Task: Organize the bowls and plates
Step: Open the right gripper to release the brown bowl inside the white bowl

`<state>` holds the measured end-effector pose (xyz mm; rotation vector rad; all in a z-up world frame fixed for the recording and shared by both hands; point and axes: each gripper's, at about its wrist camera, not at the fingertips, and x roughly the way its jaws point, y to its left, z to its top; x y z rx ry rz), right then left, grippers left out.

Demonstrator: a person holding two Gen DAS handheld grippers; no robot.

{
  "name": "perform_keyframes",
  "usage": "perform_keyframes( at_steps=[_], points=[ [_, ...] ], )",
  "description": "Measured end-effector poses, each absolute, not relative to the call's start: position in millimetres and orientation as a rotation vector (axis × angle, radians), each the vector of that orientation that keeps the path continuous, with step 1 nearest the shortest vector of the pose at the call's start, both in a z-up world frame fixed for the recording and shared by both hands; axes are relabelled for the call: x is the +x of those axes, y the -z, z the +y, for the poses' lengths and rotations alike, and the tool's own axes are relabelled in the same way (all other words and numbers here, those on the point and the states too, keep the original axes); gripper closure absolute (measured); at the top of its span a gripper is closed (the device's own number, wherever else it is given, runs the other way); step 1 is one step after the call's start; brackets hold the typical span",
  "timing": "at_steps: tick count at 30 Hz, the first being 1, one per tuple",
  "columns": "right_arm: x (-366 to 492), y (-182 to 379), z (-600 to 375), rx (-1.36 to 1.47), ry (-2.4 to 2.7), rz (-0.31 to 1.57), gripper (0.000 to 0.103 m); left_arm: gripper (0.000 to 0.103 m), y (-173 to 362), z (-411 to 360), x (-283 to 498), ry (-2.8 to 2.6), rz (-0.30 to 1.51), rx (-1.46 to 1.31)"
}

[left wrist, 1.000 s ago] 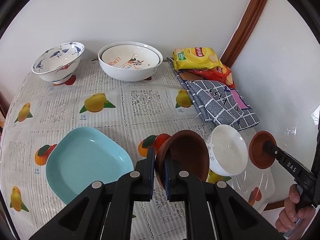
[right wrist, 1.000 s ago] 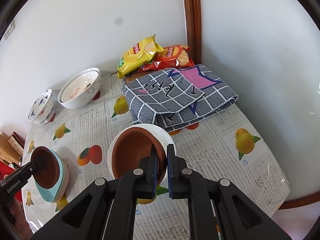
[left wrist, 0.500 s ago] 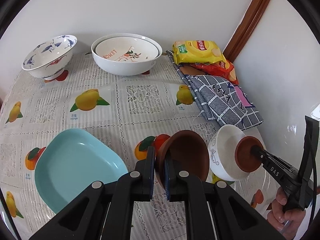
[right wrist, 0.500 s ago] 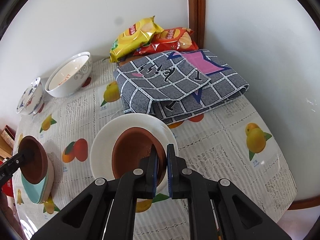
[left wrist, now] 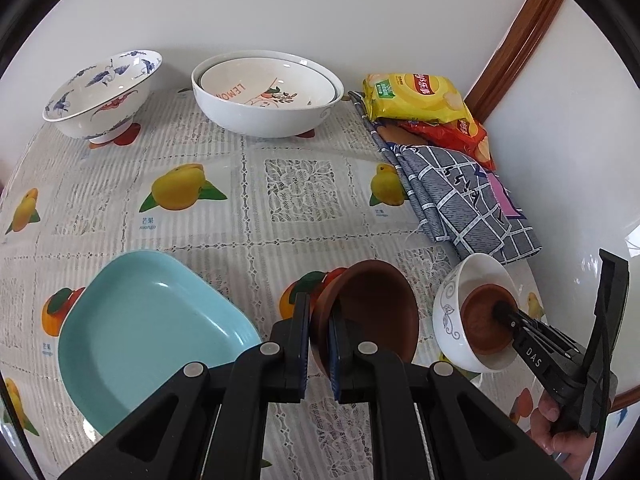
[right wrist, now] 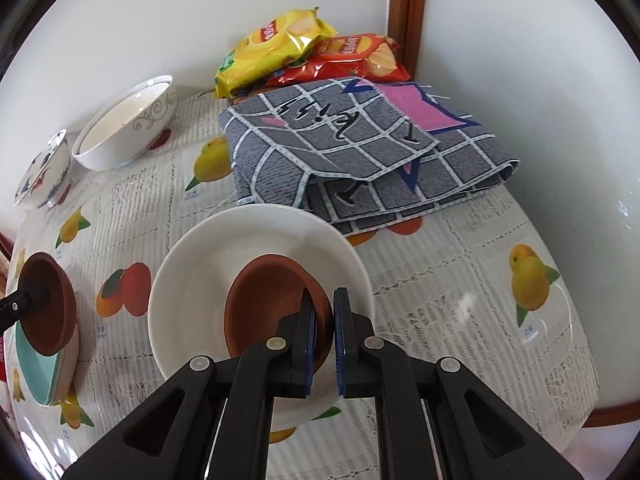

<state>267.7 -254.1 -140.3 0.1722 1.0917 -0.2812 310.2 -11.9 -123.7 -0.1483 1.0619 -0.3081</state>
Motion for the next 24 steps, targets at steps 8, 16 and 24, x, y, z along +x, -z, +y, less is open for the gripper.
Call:
perform_keyframes(
  at_steps=[8,16,24],
  points=[
    [276.8,151.5,-249.1,0.186,0.249,1.104,0.095,0.095,128.1,-13.1,311.8,0.297,1.073,-0.139],
    [284.3,157.7,-238.2,0.089,0.248,1.135,0.094,0.095,127.9,-14.3,311.6,0.299,1.068,-0.132],
    [286.9,163.7,-225.5,-0.031,0.288,1.146,0.088,0.095,121.1,-16.8,305.9,0.289,1.057,-0.122]
  ],
)
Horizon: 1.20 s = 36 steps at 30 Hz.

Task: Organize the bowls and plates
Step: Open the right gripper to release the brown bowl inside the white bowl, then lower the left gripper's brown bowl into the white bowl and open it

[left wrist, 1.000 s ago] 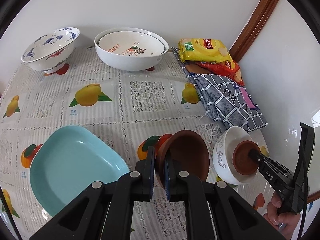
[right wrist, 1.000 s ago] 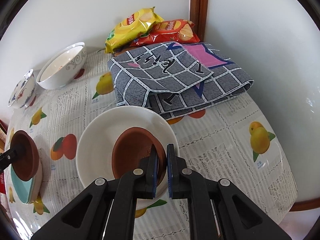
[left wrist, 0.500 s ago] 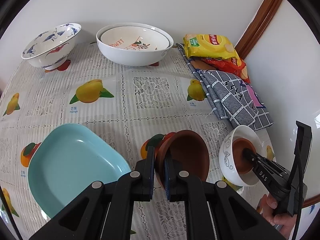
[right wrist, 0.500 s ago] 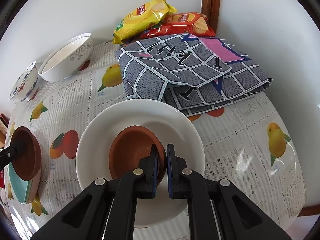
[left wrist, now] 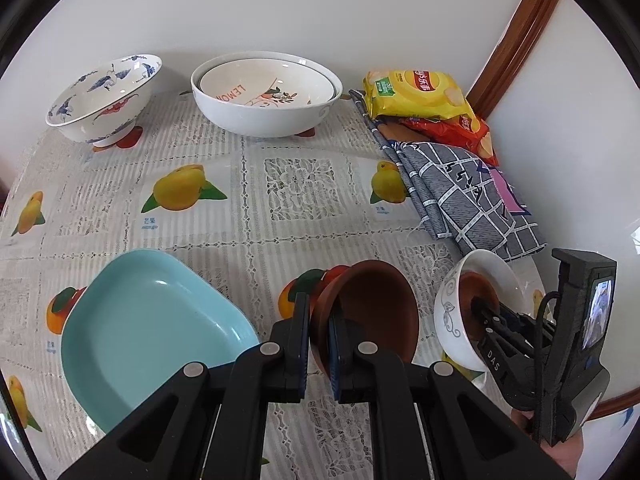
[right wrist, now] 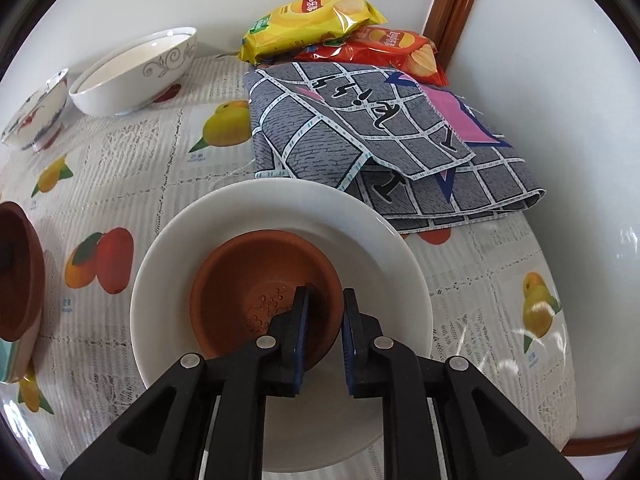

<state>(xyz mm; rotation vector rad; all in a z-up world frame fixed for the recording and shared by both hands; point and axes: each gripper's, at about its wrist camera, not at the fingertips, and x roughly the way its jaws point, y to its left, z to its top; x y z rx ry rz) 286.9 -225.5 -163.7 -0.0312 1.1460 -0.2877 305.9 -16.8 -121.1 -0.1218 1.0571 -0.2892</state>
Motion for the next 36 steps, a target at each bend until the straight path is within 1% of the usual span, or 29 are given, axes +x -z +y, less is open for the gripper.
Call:
perform_keyframes(
  at_steps=[6,11,14,16,17,26,36],
  points=[
    [286.3,165.9,-223.6,-0.079,0.304,1.125,0.087,0.095,114.9,-16.0,299.5,0.283,1.047,-0.118],
    [285.3,164.4,-223.8,-0.072,0.279,1.116,0.081,0.095,108.6,-17.6,293.5,0.282,1.033,-0.114],
    [281.9,159.7,-223.7,-0.055,0.26,1.105,0.073,0.095,106.0,-19.2,290.2,0.282,1.029,-0.116],
    [277.1,154.7,-221.9,-0.062,0.263,1.083,0.065,0.095,105.2,-21.0,288.2,0.284,1.028,-0.116],
    [274.7,152.5,-221.2,-0.062,0.259,1.075,0.064,0.095,104.8,-22.3,287.2,0.285,1.028,-0.116],
    [249.6,123.5,-234.0,-0.003,0.221,1.021,0.063,0.095,98.6,-47.1,279.6,0.318,1.017,-0.112],
    [206.7,87.4,-271.3,0.064,0.231,0.94,0.063,0.095,100.0,-103.3,275.4,0.388,1.014,-0.081]
  ],
)
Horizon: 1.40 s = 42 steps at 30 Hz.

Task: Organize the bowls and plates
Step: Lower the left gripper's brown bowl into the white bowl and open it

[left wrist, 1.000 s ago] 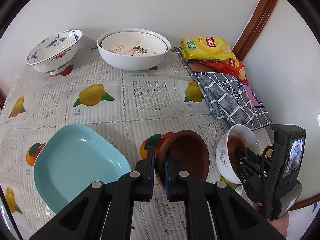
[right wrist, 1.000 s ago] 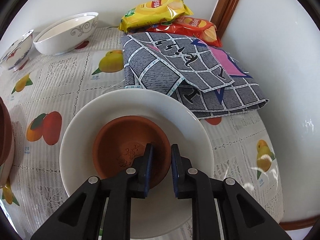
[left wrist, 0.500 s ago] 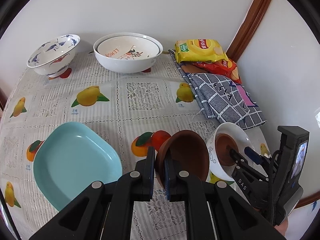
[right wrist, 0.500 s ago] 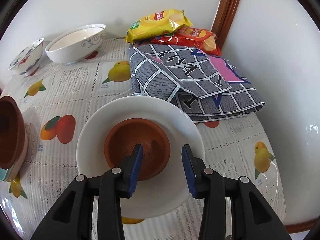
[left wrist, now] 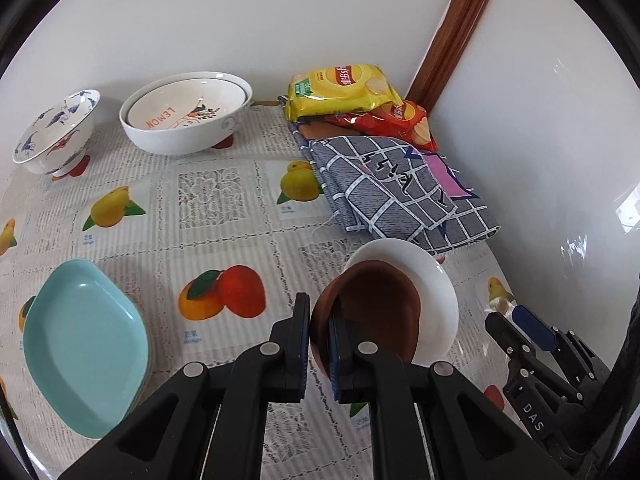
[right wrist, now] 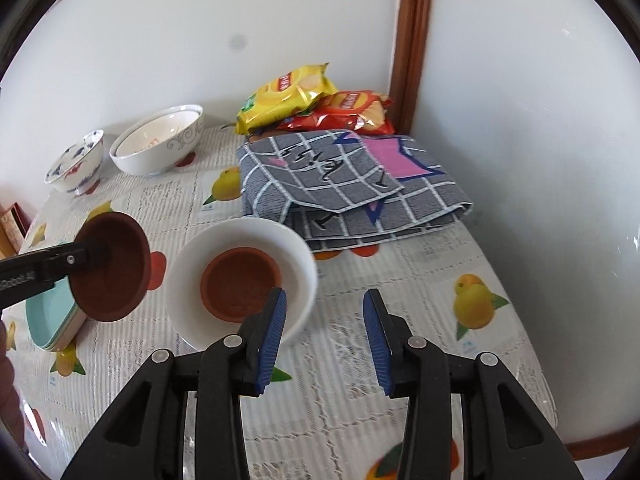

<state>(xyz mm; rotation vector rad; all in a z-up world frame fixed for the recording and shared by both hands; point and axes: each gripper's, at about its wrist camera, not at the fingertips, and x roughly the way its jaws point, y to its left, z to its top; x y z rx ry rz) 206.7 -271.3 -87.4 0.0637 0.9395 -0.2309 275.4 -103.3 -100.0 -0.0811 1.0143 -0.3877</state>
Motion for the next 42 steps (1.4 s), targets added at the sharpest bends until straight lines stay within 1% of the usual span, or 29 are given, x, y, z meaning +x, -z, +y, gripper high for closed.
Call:
perform_keyframes(
  at_steps=[7,16,29,42],
  points=[
    [183.4,82.8,-312.9,0.113,0.304,0.93,0.063,0.095,113.3,-131.6,284.0,0.399,1.046,-0.082],
    [172.1,96.1,-343.2,0.155,0.341,0.952,0.063,0.094,131.1,-154.6,299.0,0.389,1.071,-0.065],
    [170.8,98.4,-349.8,0.16,0.344,0.948,0.063,0.094,150.6,-169.4,305.3,0.386,1.112,-0.052],
    [174.1,104.2,-343.5,0.164,0.329,0.962,0.063,0.093,154.1,-172.2,306.0,0.412,1.125,-0.058]
  ],
)
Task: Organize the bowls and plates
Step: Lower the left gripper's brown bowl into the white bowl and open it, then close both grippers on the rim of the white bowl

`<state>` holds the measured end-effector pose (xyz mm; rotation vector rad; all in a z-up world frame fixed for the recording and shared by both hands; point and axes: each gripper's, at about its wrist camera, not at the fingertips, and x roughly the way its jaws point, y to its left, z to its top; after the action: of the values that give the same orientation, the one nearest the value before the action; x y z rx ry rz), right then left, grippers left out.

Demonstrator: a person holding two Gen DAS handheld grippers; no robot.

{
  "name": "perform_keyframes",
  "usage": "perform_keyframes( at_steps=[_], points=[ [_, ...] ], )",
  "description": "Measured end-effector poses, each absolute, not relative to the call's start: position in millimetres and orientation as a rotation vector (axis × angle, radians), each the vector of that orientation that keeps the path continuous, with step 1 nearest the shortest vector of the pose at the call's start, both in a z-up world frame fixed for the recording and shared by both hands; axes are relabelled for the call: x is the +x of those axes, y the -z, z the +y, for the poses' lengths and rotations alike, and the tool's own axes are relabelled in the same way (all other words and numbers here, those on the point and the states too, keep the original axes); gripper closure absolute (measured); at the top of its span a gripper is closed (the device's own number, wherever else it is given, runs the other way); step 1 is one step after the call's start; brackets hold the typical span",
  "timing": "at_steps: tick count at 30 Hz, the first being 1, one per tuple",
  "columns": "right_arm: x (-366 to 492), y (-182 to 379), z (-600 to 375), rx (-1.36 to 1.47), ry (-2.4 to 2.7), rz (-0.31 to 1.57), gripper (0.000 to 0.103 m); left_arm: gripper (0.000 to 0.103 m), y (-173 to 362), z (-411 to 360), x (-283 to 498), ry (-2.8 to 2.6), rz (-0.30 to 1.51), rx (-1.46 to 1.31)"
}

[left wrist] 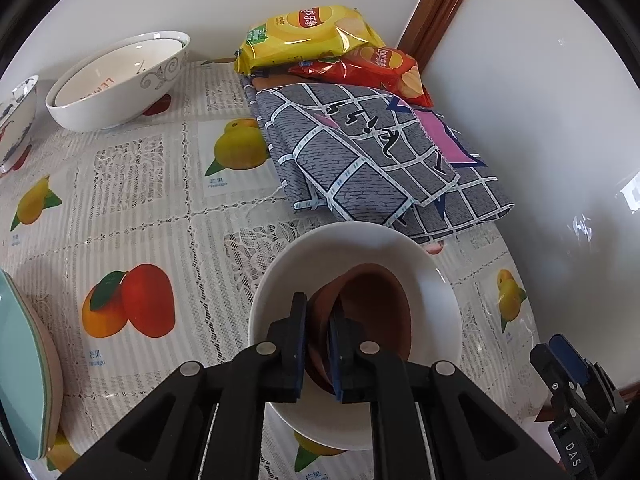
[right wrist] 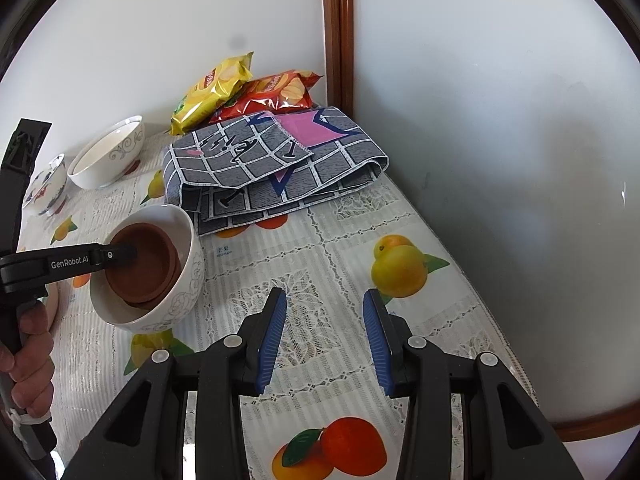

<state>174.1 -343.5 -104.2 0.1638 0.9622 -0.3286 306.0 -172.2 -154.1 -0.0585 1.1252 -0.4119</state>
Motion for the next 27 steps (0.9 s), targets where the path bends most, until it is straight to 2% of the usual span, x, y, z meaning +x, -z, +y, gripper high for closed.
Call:
perform_keyframes(
  at_steps=[3,5,9,17,27],
  points=[
    [175.9,104.8,-341.9,0.169,0.322,0.967,0.063,0.091,154.0,-171.5,305.8,0.419,1.128,-0.054],
    [177.3,105.0,-339.3,0.171,0.314,0.967,0.063,0.084,152.6,-170.9,305.1,0.432,1.132,-0.052],
    [181.3,103.5,-332.2,0.17,0.296,0.964,0.063,0.079,140.0,-168.3,297.5,0.422,1.074,-0.035],
    [194.4,98.3,-319.7,0.19,0.233,0.959,0.063,0.079,128.3,-149.7,298.5,0.4,1.059,-0.068],
    [226.2,108.8,-297.8,0.24,0.125,0.994,0.063,0.077,148.7,-137.1,303.7,0.358,1.132,-0.058]
  ],
)
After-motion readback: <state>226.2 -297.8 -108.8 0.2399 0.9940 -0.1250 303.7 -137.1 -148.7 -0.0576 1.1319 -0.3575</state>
